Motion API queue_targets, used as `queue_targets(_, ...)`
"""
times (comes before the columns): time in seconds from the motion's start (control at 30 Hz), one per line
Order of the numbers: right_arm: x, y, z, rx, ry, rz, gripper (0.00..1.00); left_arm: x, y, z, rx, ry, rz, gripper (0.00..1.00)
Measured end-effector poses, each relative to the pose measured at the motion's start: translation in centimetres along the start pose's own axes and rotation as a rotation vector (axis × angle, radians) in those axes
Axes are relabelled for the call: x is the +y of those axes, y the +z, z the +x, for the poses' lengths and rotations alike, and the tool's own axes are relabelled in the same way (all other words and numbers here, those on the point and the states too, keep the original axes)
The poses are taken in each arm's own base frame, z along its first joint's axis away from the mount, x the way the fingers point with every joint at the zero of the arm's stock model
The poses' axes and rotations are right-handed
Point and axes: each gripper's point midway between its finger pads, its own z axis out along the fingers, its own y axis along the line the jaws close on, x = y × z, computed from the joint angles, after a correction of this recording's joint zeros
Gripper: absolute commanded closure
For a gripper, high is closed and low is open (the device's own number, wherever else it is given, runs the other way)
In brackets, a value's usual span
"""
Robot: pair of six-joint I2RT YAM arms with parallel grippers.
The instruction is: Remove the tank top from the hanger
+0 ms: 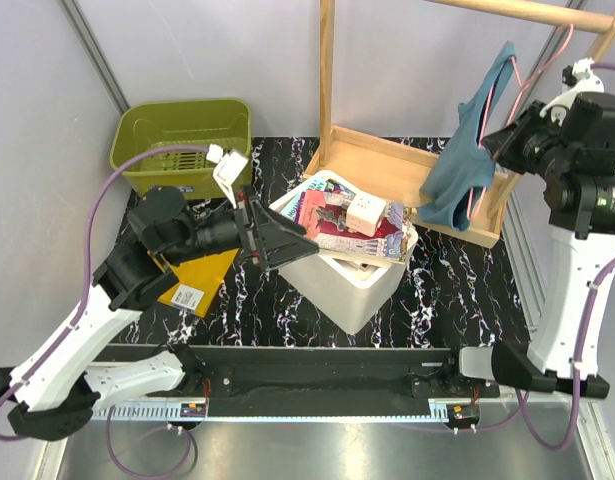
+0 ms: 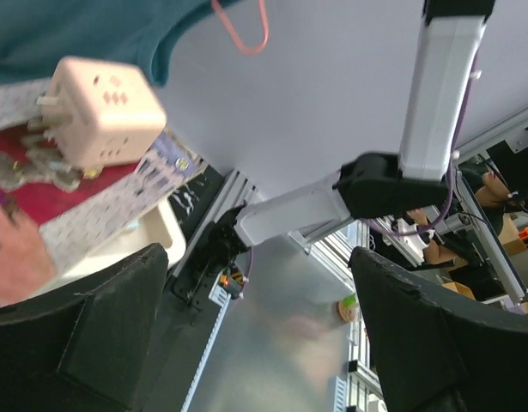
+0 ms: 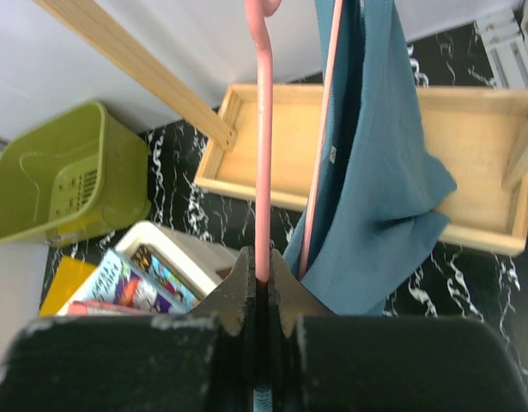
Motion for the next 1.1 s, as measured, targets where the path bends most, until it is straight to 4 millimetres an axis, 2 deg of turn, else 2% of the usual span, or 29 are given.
queue_targets(0.17, -0.5, -2.1, 3.7, 0.049, -0.001, -0.010, 1.00, -2.1, 2.2, -2.8, -0.048, 0.081, 0.015, 0.09)
queue_targets(0.27, -0.7, -3.1, 5.6, 0.077, 0.005, -0.023, 1.00, -2.9, 4.2, -4.5, -0.077, 0.141, 0.015, 0.09)
queue_targets(0.37, -0.9, -4.1, 6.9, 0.082, 0.007, -0.023, 1.00, -2.9, 7.1, -6.6, -0.102, 0.203, 0.003, 0.09)
queue_targets(0.5, -1.1, -5.1, 8.5, 0.081, 0.019, -0.031, 1.00, -1.1, 12.0, -8.8, -0.125, 0.276, -0.040, 0.09)
queue_targets(0.63, -1.0, -6.3, 10.5, 0.099, 0.044, -0.056, 1.00, 2.3, 16.5, -9.1, -0.109, 0.288, -0.117, 0.10)
queue_targets(0.73, 0.1, -7.7, 10.4, 0.091, 0.062, -0.099, 1.00, 4.3, 18.4, -9.0, -0.108, 0.267, -0.163, 0.10)
queue_targets(0.83, 1.4, -9.3, 9.8, 0.065, 0.077, -0.143, 1.00, 5.7, 19.4, -9.1, -0.125, 0.258, -0.205, 0.10)
queue_targets(1.1, 3.3, -14.5, 9.8, 0.052, 0.076, -0.199, 1.00, 5.2, 20.7, -11.0, -0.193, 0.316, -0.180, 0.11)
